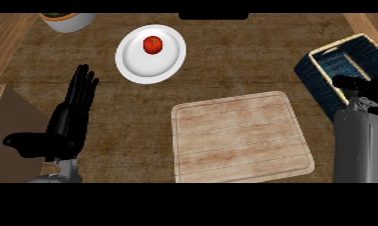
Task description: Pick the squash from the cutting board and place it in the basket
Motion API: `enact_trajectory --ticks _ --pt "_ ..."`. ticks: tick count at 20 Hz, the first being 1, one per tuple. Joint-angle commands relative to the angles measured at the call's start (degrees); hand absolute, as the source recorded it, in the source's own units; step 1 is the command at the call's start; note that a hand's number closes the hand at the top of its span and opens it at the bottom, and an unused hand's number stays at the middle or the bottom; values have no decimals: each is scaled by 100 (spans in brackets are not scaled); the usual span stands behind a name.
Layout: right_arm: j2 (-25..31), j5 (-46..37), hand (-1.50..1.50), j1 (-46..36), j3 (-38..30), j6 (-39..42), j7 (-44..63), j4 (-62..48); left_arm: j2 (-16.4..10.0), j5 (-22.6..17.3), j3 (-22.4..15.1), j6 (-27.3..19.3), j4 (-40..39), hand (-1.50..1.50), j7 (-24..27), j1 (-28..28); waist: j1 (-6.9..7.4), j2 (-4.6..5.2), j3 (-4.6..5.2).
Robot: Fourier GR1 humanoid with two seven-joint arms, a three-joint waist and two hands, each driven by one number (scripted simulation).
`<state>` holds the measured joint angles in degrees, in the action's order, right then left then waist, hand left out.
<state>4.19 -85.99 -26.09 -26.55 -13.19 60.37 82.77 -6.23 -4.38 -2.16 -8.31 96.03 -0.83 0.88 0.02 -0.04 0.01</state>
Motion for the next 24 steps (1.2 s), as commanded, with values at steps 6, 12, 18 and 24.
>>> enact_trajectory --ticks 6,12,18,24 --pt "154 56 -150 -128 93 -346 303 363 130 136 -43 -17 46 0 97 -71 22 0 1" --pt "380 -452 -150 -165 60 -990 54 465 286 355 -173 -182 -199 0 40 161 0 6 1" --pt "92 -1070 -150 282 159 -276 328 1909 -56 -34 206 220 -16 0 -9 -3 -35 -15 4" --pt "-200 -1351 -150 628 -51 226 474 3437 184 198 -36 7 130 0 42 -222 -84 -33 4"
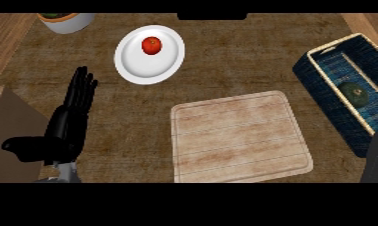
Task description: Pick the squash from the cutting board and place it in the basket
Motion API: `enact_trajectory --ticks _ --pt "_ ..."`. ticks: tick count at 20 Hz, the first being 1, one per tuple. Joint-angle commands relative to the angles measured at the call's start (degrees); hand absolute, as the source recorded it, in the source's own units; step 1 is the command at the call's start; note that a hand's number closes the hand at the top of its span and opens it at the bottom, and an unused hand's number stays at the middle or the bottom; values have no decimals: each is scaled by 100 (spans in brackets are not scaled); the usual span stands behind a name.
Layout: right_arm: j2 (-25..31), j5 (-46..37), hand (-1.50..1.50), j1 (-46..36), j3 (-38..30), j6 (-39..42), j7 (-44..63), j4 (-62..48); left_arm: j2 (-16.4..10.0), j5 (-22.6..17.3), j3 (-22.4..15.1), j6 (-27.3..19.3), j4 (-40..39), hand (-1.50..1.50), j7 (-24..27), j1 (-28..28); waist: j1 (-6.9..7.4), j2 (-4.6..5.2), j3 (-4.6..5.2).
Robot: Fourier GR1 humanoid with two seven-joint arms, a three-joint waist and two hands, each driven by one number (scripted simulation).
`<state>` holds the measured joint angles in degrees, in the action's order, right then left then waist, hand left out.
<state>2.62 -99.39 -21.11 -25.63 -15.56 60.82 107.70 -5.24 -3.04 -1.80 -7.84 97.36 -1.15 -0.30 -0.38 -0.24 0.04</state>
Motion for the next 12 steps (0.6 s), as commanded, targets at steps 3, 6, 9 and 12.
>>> enact_trajectory --ticks 3,6,9,12 --pt "-205 -106 -150 250 -31 251 455 1518 -46 -143 197 104 -261 0 63 196 -32 6 0" --pt "-258 40 -150 862 553 777 535 2558 -94 -93 168 103 37 0 -67 12 10 4 -2" --pt "-261 750 -150 1520 446 765 133 3278 -30 7 113 8 -102 0 -254 410 -34 6 -5" --pt "-262 622 -150 1982 1102 840 574 3850 28 20 97 71 -106 0 120 -33 19 10 -4"
